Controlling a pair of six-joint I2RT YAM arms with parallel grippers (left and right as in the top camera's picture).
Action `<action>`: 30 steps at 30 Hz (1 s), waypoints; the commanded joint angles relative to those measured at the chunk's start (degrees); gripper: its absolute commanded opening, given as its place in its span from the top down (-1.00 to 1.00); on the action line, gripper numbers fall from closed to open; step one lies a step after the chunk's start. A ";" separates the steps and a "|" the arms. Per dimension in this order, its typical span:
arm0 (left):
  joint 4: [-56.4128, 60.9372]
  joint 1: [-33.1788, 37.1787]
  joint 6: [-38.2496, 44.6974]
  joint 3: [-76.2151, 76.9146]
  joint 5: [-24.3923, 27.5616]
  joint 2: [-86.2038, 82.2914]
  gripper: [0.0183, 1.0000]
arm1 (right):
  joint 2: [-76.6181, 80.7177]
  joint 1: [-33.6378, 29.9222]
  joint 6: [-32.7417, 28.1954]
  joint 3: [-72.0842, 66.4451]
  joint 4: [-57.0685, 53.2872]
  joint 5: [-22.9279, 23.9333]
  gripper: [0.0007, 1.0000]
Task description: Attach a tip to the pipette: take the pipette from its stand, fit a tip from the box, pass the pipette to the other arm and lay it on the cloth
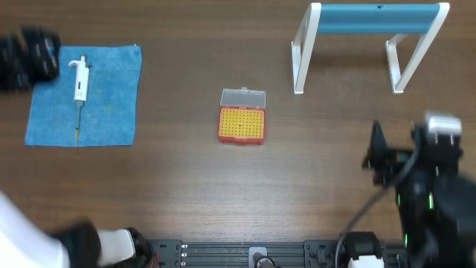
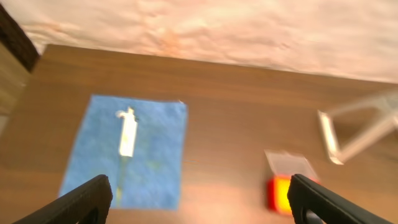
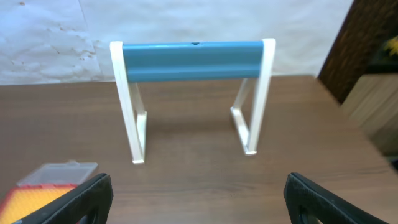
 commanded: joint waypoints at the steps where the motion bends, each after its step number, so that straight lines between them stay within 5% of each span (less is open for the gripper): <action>1: -0.66 -0.20 -0.70 -23.58 4.83 -18.84 -0.83 | -15.17 0.35 -4.76 -9.53 1.16 1.44 -0.79; 6: 5.38 -0.17 1.40 -49.51 10.38 -47.21 -0.83 | -31.93 0.35 -5.75 -16.28 2.47 1.86 -0.79; 13: 14.71 -0.07 1.38 -59.19 12.17 -68.70 -0.83 | -28.68 0.35 -5.77 -16.41 -0.72 1.66 -0.79; 21: 14.53 -0.07 -2.75 -60.02 16.26 -75.89 -0.83 | -28.68 0.35 -5.77 -16.44 -13.77 1.66 -0.79; 30: 14.32 -0.09 -2.21 -60.02 15.85 -75.89 -0.83 | -28.70 0.35 -5.77 -16.50 -13.99 1.66 -0.79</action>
